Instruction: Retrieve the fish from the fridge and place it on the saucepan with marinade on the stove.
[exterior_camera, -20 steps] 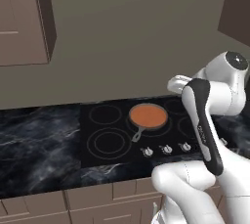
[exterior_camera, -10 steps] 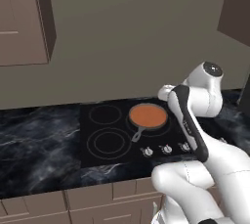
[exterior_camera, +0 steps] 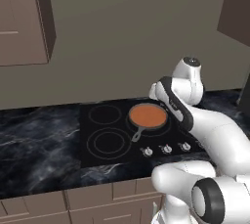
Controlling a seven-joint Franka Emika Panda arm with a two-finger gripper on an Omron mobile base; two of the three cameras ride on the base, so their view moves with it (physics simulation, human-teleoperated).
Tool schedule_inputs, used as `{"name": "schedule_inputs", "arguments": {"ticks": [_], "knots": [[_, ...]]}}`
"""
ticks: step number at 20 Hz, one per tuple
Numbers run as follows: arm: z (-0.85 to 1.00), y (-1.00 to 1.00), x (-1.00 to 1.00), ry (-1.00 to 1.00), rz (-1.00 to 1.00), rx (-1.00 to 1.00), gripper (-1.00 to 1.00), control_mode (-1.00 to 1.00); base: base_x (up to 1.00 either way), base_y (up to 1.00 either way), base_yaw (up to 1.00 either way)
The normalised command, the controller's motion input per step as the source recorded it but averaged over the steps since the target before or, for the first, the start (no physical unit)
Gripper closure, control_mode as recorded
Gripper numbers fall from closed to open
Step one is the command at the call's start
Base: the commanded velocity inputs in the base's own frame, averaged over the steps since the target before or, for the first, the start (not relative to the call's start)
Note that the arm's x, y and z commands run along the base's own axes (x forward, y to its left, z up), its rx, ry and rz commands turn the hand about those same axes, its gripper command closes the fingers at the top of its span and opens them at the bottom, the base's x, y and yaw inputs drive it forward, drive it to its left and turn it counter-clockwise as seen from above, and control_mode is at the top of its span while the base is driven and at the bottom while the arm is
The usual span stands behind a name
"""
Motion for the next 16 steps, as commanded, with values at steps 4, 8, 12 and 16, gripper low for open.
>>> {"name": "schedule_inputs", "arguments": {"ticks": [4, 8, 12, 16], "knots": [[-0.51, 0.03, 0.37, 0.01, 0.0, 0.0, 1.0, -1.0, 0.0, 0.0, 0.0], [-0.56, 0.01, 0.29, 0.0, 0.0, 0.0, 1.0, -1.0, 0.0, 0.0, 0.0], [-0.3, 0.02, 0.37, 0.0, 0.0, 0.0, 1.0, -1.0, 0.0, 0.0, 0.0], [-0.23, 0.08, 0.46, 0.02, 0.0, 0.0, 1.0, -1.0, 0.0, 0.0, 0.0]]}}
